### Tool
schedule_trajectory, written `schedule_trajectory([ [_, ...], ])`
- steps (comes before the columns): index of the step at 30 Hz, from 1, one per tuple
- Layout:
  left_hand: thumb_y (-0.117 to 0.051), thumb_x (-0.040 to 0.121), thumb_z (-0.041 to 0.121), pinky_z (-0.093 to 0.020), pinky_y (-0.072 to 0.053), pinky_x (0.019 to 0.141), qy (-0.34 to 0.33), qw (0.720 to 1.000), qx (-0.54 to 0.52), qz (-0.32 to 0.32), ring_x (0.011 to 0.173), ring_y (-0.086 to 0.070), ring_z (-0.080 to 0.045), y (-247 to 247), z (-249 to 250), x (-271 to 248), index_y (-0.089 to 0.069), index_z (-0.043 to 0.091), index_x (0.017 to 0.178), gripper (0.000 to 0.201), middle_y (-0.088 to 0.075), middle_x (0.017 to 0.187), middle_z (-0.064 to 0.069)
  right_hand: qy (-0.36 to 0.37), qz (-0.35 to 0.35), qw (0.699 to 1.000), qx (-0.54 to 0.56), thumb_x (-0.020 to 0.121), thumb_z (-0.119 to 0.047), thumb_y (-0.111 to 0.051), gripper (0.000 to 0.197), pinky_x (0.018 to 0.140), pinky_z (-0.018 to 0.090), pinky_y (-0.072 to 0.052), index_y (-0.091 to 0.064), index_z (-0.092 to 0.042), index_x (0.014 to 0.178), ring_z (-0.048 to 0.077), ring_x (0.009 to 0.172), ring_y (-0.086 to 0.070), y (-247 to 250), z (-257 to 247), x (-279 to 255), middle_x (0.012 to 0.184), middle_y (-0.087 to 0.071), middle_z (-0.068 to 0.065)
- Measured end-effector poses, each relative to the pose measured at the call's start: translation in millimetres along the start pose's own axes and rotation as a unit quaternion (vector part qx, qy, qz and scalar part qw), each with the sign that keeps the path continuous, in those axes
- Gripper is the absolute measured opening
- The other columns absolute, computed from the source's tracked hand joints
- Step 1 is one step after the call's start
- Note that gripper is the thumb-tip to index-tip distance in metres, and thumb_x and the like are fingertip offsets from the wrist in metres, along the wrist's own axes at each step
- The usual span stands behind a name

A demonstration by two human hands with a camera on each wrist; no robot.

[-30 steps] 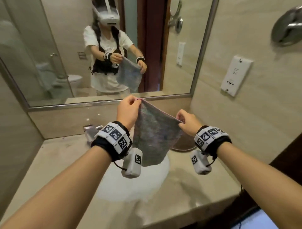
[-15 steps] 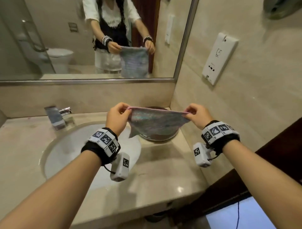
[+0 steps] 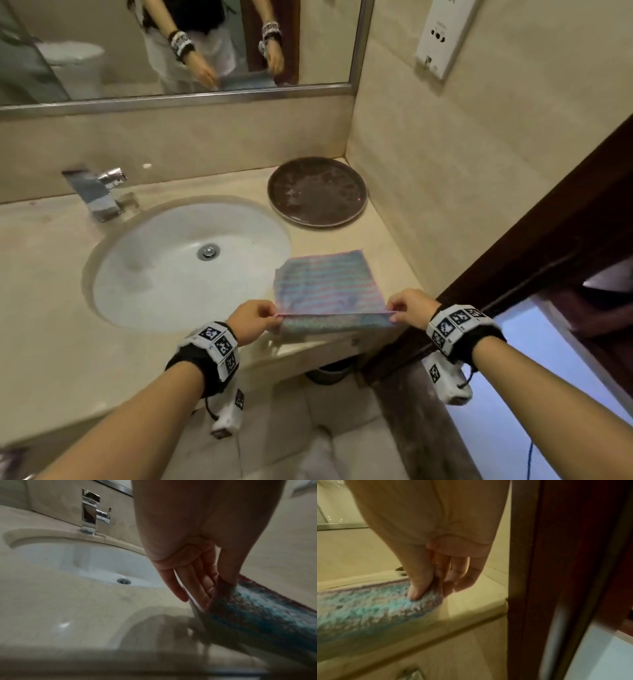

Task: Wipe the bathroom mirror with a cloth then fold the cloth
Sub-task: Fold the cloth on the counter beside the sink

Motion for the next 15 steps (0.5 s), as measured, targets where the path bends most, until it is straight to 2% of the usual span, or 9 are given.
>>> schedule_trajectory([
  [2,-0.065,0.085,0.011,-0.034,-0.046,0.078,-0.001,0.999,0.038,-0.032,0.07,-0.058,-0.016,-13.8,-7.7,-5.4,-0.057,0.017,0.064,0.024,-0.062,0.066,-0.002,-0.02,-0.033,0.999,-0.019,0.082,-0.008,-0.068,0.014,0.053,0.008,-0.032,-0.068,-0.006,0.096,0.011,0.078,-0.05,-16.9,8.9,-7.9,0.081,-0.055,0.001],
  [3,-0.067,0.084,0.014,-0.031,-0.043,0.076,0.002,0.997,0.054,-0.048,0.073,-0.055,-0.017,-19.8,-9.2,-8.4,-0.057,0.019,0.063,0.024,-0.06,0.068,-0.003,-0.037,-0.049,0.998,-0.022,0.081,-0.007,-0.068,0.01,0.054,0.01,-0.034,-0.069,-0.004,0.091,0.01,0.075,-0.051,-23.7,14.9,-10.4,0.079,-0.056,0.001],
  [4,-0.068,0.082,0.018,-0.028,-0.04,0.076,0.004,0.996,0.061,-0.066,0.074,-0.053,-0.016,-26.0,-9.3,-11.2,-0.056,0.021,0.062,0.023,-0.058,0.068,-0.001,-0.045,-0.063,0.997,-0.03,0.08,-0.006,-0.069,0.003,0.054,0.013,-0.035,-0.067,-0.008,0.079,0.007,0.068,-0.05,-27.8,17.6,-14.6,0.073,-0.056,-0.001],
  [6,-0.068,0.081,0.019,-0.026,-0.038,0.076,0.004,0.993,0.068,-0.098,0.077,-0.051,-0.015,-36.2,-7.6,-13.0,-0.055,0.023,0.061,0.024,-0.056,0.068,0.001,-0.063,-0.084,0.994,-0.036,0.079,-0.004,-0.07,0.028,0.053,0.016,-0.036,-0.055,-0.02,0.061,0.001,0.057,-0.045,-31.3,26.0,-15.0,0.063,-0.051,-0.007],
  [7,-0.067,0.083,0.016,-0.027,-0.038,0.077,0.006,0.993,0.071,-0.099,0.078,-0.051,-0.016,-38.1,-5.6,-12.2,-0.055,0.023,0.061,0.027,-0.055,0.068,0.002,-0.068,-0.079,0.994,-0.028,0.079,-0.004,-0.07,0.028,0.056,0.017,-0.037,-0.054,-0.021,0.062,0.001,0.058,-0.046,-27.6,26.8,-15.1,0.064,-0.051,-0.007],
  [9,-0.065,0.086,0.011,-0.03,-0.041,0.078,0.008,0.996,0.061,-0.069,0.078,-0.052,-0.019,-32.9,-2.3,-7.3,-0.054,0.021,0.062,0.028,-0.056,0.069,0.0,-0.054,-0.043,0.998,-0.014,0.079,-0.006,-0.07,0.012,0.067,0.018,-0.038,-0.063,-0.015,0.078,0.009,0.069,-0.053,-13.5,24.6,-14.2,0.075,-0.057,-0.002],
  [11,-0.062,0.087,0.008,-0.037,-0.046,0.08,0.02,0.999,0.019,-0.018,0.074,-0.056,-0.021,-21.6,-1.6,-1.4,-0.055,0.016,0.063,0.026,-0.059,0.07,-0.004,-0.035,0.014,0.999,0.02,0.078,-0.007,-0.071,0.012,0.068,0.02,-0.039,-0.064,-0.014,0.085,0.014,0.076,-0.054,3.2,21.0,-8.7,0.08,-0.058,0.001],
  [13,-0.06,0.088,0.006,-0.038,-0.049,0.077,0.036,0.998,-0.028,0.038,0.07,-0.059,-0.023,-9.5,-2.6,4.9,-0.055,0.013,0.065,0.025,-0.061,0.069,-0.006,-0.029,0.062,0.995,0.067,0.078,-0.006,-0.071,0.018,0.059,0.019,-0.041,-0.058,-0.016,0.074,0.015,0.069,-0.054,15.7,17.2,0.0,0.073,-0.057,0.001],
  [15,-0.06,0.088,0.009,-0.031,-0.046,0.072,0.045,0.996,-0.017,0.081,0.069,-0.06,-0.021,0.4,-3.2,13.4,-0.056,0.016,0.064,0.026,-0.062,0.067,-0.002,-0.032,0.105,0.99,0.092,0.079,-0.005,-0.071,0.03,0.058,0.022,-0.043,-0.052,-0.022,0.063,0.017,0.067,-0.054,24.8,16.8,13.7,0.067,-0.056,0.0],
])
Point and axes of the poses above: each hand's wrist, its own x-axis towards the middle knuckle, its own y-axis out of the back of the hand, z = x × y, the point moved 7 cm from there along x, towards the middle knuckle
